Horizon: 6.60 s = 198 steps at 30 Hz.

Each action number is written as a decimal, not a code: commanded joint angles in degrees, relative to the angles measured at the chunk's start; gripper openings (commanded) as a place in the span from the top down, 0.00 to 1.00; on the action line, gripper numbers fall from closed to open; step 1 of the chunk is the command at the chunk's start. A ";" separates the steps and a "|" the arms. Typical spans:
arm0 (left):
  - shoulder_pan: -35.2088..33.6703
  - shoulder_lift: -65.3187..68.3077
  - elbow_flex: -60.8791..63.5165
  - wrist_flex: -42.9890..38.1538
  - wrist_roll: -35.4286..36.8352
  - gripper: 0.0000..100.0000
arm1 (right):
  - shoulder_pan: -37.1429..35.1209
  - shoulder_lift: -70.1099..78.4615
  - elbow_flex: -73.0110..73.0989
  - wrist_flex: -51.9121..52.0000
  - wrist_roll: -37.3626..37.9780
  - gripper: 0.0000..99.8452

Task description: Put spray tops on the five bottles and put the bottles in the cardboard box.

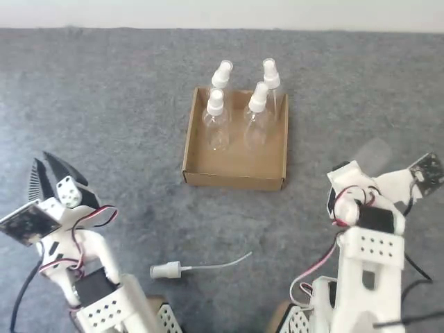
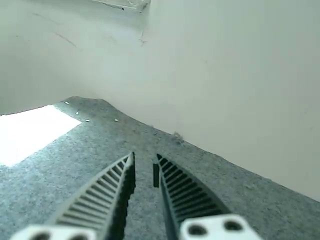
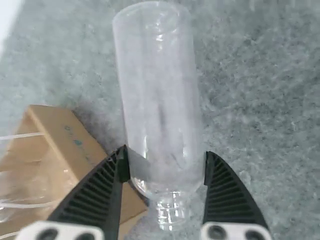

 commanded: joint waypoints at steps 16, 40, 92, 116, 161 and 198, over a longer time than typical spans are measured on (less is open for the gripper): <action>0.18 -1.05 0.13 -1.58 -3.96 0.94 | 4.44 25.71 -10.81 -14.81 -15.03 0.90; 0.00 -1.05 0.22 -1.58 -4.04 0.94 | 5.76 32.57 -10.99 -22.29 -17.76 0.90; 0.18 -1.05 0.22 -1.58 -4.04 0.94 | 2.42 32.13 -10.99 -20.53 -11.78 0.69; 0.18 -1.05 0.22 -1.58 -4.04 0.94 | -1.36 3.21 -19.96 4.09 7.30 0.99; 0.00 -1.05 0.22 -1.32 -4.04 0.94 | 10.33 36.35 -54.95 38.81 108.57 0.99; -0.09 -1.05 0.22 -1.41 -4.04 0.94 | 2.59 57.19 -55.21 31.43 147.78 0.70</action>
